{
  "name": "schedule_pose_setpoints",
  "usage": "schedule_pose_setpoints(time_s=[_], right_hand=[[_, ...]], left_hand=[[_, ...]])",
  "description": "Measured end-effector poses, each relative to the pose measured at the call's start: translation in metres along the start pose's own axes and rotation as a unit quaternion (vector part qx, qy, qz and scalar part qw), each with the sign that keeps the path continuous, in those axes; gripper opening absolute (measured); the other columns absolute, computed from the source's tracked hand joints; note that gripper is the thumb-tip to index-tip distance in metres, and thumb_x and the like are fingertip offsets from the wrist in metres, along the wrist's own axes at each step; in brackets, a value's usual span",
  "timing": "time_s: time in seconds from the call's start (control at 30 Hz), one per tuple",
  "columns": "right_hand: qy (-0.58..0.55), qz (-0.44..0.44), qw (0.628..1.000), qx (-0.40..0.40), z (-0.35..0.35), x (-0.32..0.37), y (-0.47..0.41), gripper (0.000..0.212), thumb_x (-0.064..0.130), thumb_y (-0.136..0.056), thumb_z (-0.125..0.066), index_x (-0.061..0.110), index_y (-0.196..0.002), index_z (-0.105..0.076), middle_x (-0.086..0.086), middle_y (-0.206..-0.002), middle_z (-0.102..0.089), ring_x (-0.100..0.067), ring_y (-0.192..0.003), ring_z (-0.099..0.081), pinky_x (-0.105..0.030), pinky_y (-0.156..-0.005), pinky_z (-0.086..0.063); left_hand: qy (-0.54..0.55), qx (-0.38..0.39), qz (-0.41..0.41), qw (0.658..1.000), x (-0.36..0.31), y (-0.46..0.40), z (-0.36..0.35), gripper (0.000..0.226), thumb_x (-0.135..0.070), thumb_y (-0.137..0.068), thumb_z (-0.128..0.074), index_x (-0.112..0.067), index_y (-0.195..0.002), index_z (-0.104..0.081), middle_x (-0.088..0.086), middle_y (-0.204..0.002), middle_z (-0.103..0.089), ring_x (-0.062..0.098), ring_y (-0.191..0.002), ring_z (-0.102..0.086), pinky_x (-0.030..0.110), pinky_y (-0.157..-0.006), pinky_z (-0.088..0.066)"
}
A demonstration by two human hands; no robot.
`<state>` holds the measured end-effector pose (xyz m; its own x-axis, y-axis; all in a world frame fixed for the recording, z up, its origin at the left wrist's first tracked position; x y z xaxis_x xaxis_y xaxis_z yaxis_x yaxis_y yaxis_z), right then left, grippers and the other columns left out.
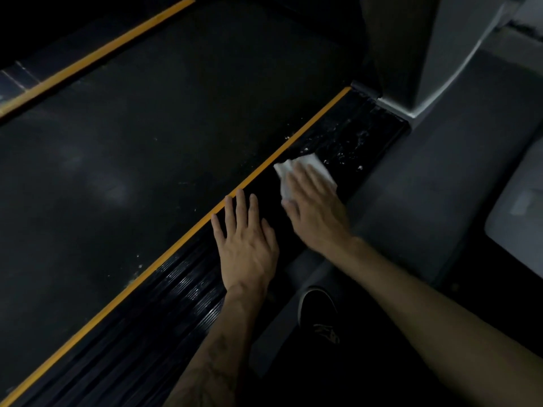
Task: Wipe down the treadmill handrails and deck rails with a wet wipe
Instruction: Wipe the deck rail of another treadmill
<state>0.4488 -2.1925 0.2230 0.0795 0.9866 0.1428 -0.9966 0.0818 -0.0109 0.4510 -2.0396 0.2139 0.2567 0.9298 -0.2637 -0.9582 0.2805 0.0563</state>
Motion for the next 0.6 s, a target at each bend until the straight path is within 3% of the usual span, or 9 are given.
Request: schedule_pose_setpoints(time_s=[0.13,0.23,0.3,0.43,0.5,0.6], right_hand=[[-0.012,0.095,0.995,0.0,-0.003,-0.001,0.017,0.059,0.039,-0.108,-0.023,0.012,-0.16,-0.029,-0.007,-0.169,-0.02,-0.023,-0.158,-0.013,-0.039,-0.128,-0.013],[0.034,0.028,0.999,0.009,0.005,-0.026,-0.009,0.062,0.038,-0.108,-0.011,0.009,-0.163,-0.015,-0.009,-0.172,-0.007,-0.02,-0.159,0.0,-0.035,-0.129,-0.001],[0.004,-0.025,1.0,-0.001,0.006,-0.02,-0.013,0.066,0.041,-0.106,-0.009,0.007,-0.163,-0.015,-0.01,-0.172,-0.006,-0.021,-0.159,-0.001,-0.037,-0.129,-0.002],[-0.003,0.063,0.998,-0.028,-0.008,0.006,0.019,0.058,0.035,-0.11,-0.022,0.003,-0.158,-0.032,-0.014,-0.167,-0.025,-0.028,-0.157,-0.018,-0.044,-0.127,-0.021],[0.011,0.095,0.995,-0.024,-0.004,-0.009,0.013,0.058,0.035,-0.109,-0.023,0.006,-0.159,-0.031,-0.011,-0.167,-0.024,-0.025,-0.157,-0.018,-0.041,-0.128,-0.018],[0.023,0.028,0.999,0.003,0.005,-0.034,-0.011,0.064,0.043,-0.108,-0.015,0.01,-0.163,-0.017,-0.008,-0.171,-0.009,-0.021,-0.159,-0.002,-0.039,-0.129,-0.006]], left_hand=[[0.004,-0.005,-0.002,1.0,-0.001,0.0,-0.001,0.06,-0.042,-0.108,-0.014,-0.02,-0.165,-0.015,0.001,-0.173,0.007,0.018,-0.157,0.018,0.051,-0.128,0.005],[-0.003,-0.014,0.001,1.0,-0.001,0.0,-0.002,0.061,-0.044,-0.108,-0.015,-0.02,-0.164,-0.017,0.002,-0.173,0.003,0.019,-0.158,0.015,0.051,-0.128,0.003],[-0.006,-0.015,0.0,1.0,-0.001,0.0,-0.002,0.061,-0.045,-0.108,-0.014,-0.02,-0.164,-0.018,0.002,-0.173,0.001,0.019,-0.158,0.014,0.051,-0.128,0.003],[-0.013,-0.008,-0.005,1.0,0.0,-0.001,-0.002,0.062,-0.046,-0.108,-0.013,-0.02,-0.164,-0.016,0.002,-0.173,0.004,0.02,-0.158,0.015,0.051,-0.128,0.004],[-0.016,-0.01,-0.003,1.0,0.0,-0.001,-0.003,0.062,-0.046,-0.108,-0.014,-0.02,-0.164,-0.016,0.002,-0.173,0.004,0.02,-0.158,0.015,0.052,-0.128,0.003],[-0.014,-0.017,-0.002,1.0,-0.001,-0.001,-0.003,0.061,-0.046,-0.109,-0.015,-0.02,-0.164,-0.019,0.003,-0.173,0.001,0.02,-0.158,0.013,0.052,-0.128,0.002]])
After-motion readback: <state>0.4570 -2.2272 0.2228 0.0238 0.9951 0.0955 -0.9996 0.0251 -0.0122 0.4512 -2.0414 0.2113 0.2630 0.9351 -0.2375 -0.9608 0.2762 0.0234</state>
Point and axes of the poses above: each hand's wrist, its own y-axis away from the middle knuckle, its own z-axis out of the back of the hand, x = y × z, the point moved 3 cm from there along -y, towards the middle knuckle
